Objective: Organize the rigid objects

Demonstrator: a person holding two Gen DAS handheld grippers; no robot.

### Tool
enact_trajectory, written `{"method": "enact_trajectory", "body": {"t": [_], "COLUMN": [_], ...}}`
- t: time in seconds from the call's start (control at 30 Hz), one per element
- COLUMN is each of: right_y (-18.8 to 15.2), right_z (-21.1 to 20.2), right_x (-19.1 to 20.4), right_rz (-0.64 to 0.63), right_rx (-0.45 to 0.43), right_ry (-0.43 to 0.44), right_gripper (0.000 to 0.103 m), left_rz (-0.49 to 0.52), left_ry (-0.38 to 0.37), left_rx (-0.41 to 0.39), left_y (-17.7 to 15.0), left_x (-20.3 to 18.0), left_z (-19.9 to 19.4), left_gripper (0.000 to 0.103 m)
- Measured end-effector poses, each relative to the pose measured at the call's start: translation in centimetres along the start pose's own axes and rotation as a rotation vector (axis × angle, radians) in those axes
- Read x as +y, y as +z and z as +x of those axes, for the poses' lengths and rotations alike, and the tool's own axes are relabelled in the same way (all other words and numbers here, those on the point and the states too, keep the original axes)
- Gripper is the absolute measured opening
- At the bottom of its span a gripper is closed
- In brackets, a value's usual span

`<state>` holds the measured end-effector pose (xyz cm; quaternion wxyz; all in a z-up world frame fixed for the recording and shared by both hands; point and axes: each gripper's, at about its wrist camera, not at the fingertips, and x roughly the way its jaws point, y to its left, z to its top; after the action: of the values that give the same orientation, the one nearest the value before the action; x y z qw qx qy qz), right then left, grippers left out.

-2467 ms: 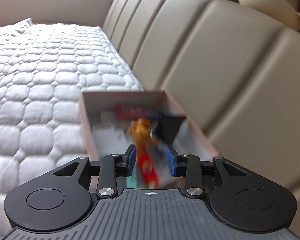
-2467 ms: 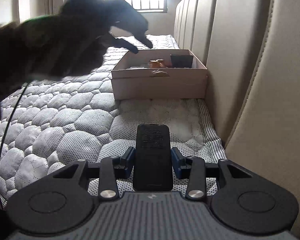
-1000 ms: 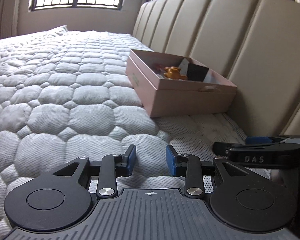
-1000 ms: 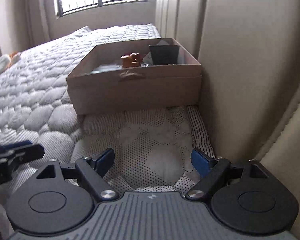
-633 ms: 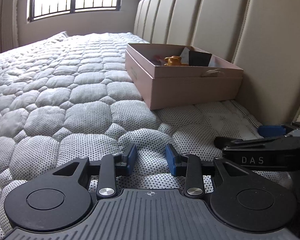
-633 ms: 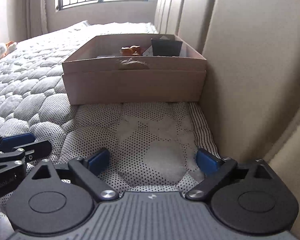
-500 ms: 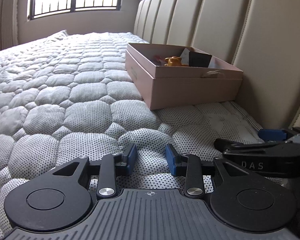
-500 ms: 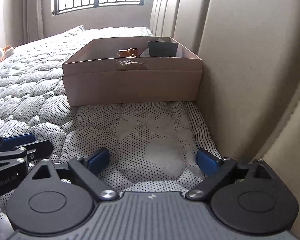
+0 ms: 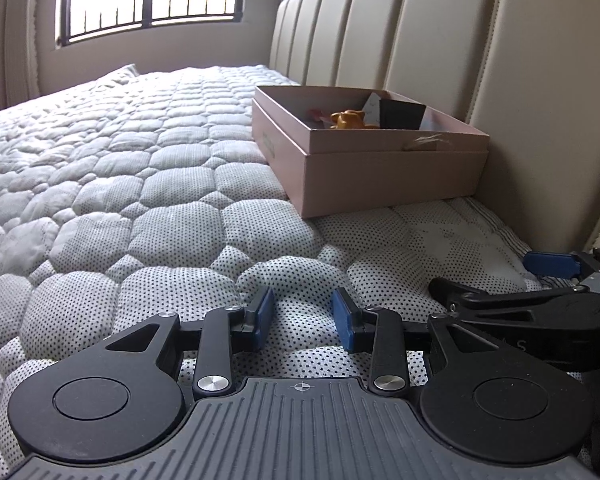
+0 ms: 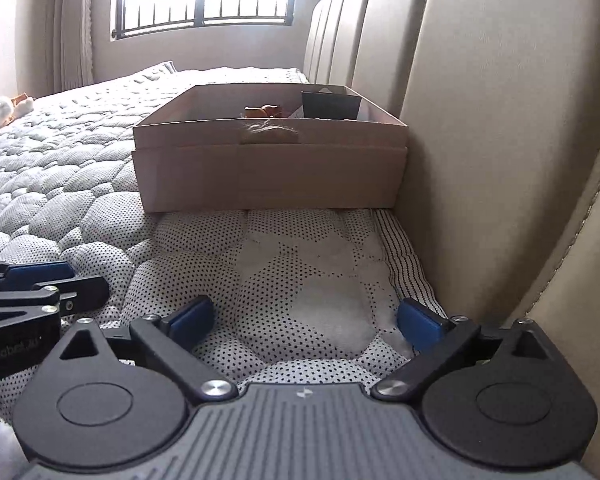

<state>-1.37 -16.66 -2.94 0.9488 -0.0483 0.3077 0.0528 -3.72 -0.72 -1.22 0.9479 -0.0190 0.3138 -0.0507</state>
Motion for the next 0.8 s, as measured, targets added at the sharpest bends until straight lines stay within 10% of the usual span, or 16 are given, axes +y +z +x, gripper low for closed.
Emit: {"method": "enact_trajectory", "body": {"t": [0.8], "right_y": [-0.28], "right_z": [-0.05], "right_x": [0.16], "right_rz": [-0.005], "right_rx": [-0.009], "right_ry": [-0.011], "right_gripper": [0.1], "left_rz": [0.003], "left_ry": [0.007], "left_rx": [-0.001], "left_y": [-0.05], "left_x": [-0.02], "left_z": [-0.25], "left_gripper": [0.035]}}
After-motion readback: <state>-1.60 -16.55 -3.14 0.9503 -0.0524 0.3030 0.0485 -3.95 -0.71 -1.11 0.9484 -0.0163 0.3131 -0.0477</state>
